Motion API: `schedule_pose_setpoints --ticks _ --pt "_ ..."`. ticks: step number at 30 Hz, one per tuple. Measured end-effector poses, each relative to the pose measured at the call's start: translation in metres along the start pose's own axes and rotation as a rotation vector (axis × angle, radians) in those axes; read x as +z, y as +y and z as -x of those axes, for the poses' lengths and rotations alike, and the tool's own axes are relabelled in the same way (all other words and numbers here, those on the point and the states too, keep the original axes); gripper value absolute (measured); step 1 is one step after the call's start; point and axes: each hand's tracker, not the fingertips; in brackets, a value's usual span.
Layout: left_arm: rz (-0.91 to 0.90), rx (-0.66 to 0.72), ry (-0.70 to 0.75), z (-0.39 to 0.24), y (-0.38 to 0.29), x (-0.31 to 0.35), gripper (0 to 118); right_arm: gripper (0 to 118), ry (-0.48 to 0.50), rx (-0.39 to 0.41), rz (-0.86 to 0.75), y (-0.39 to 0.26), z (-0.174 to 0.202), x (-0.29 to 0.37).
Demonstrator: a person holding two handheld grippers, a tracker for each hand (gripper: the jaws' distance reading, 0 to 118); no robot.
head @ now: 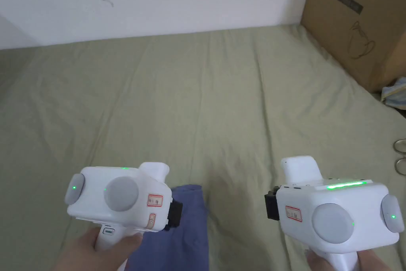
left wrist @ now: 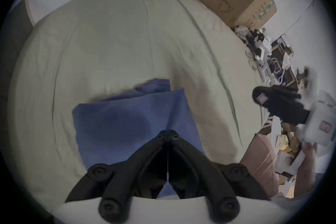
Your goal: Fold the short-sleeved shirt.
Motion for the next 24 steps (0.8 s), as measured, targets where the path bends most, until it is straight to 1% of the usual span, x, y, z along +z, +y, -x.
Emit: schedule_pose_setpoints --ticks 3,8,9,10,12,15,18,19,22,24 --pt "0.063 -0.016 0.007 -0.012 -0.002 -0.031 0 1 -0.017 -0.006 -0.001 0.0 -0.003 0.0" --pt "0.099 -0.042 0.039 -0.024 -0.004 -0.068 0 1 -0.023 -0.034 0.014 -0.002 -0.01 -0.004" --pt "0.095 -0.027 0.015 -0.023 -0.002 -0.068 0 1 -0.02 -0.039 0.018 -0.003 -0.01 -0.005" --pt "0.096 0.008 -0.048 -0.024 0.002 -0.067 0 1 -0.018 -0.042 0.021 -0.003 -0.01 -0.005" --pt "0.107 0.04 -0.06 -0.024 0.002 -0.066 0 1 -0.019 -0.046 0.023 -0.004 -0.01 -0.006" --pt "0.068 -0.049 -0.06 -0.037 0.005 -0.05 0 1 -0.01 -0.059 0.022 -0.004 -0.011 -0.005" --pt "-0.067 0.041 -0.169 -0.032 0.004 -0.013 0 1 0.002 -0.086 0.007 0.002 -0.016 0.007" --pt "-0.127 0.083 -0.178 -0.024 0.002 0.004 0 1 0.009 -0.093 -0.006 0.006 -0.017 0.013" --pt "-0.254 0.127 -0.139 0.009 -0.004 0.052 0 1 0.047 -0.11 -0.04 0.018 -0.015 0.025" --pt "-0.283 0.141 -0.062 0.039 -0.015 0.074 0 1 0.127 -0.101 -0.012 0.026 -0.006 0.022"
